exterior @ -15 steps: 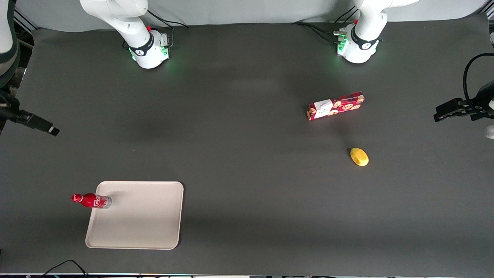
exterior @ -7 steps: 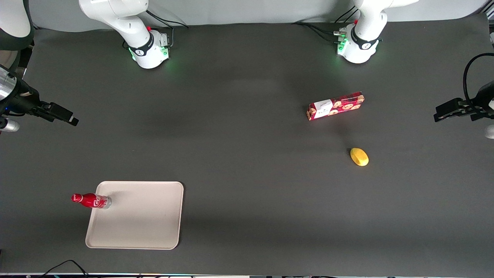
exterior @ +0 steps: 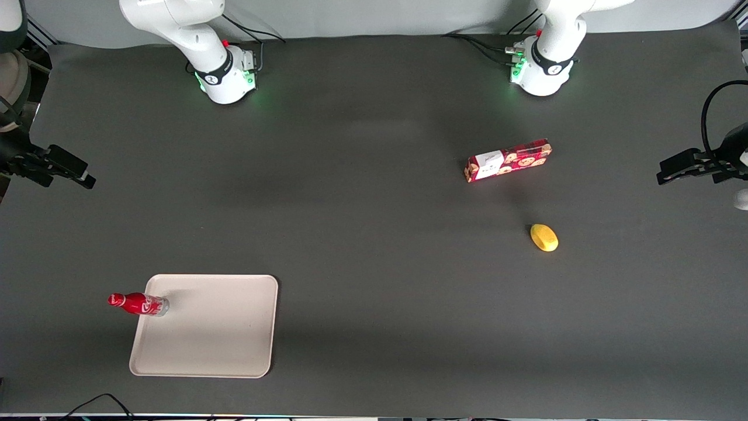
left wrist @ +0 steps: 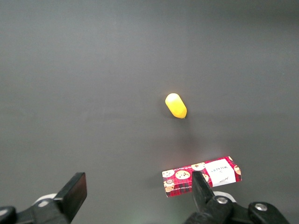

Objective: Place coke bottle on tray

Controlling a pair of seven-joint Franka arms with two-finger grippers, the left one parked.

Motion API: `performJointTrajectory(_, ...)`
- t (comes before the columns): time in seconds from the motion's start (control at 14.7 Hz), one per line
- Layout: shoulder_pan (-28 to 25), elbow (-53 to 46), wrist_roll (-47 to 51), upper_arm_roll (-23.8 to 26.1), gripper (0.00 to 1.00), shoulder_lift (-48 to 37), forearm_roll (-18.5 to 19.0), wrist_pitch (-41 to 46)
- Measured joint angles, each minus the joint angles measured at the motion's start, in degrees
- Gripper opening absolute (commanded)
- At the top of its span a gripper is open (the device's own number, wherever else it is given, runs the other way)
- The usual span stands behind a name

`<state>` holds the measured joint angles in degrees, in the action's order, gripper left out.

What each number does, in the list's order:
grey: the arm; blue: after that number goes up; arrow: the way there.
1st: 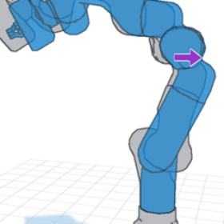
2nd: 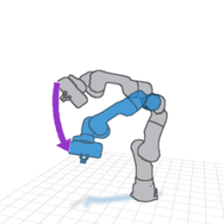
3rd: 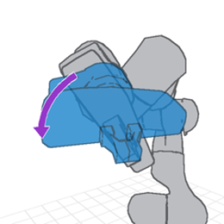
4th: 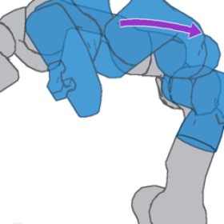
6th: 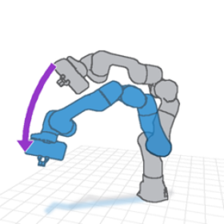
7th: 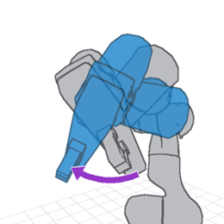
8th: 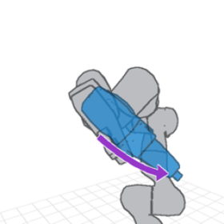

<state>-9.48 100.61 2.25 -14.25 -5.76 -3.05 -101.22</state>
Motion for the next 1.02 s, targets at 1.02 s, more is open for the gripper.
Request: performJointTrajectory(1.02, 0.00, 3.32, -0.47, 1.48, 1.00, -0.57, 3.06, 1.17)
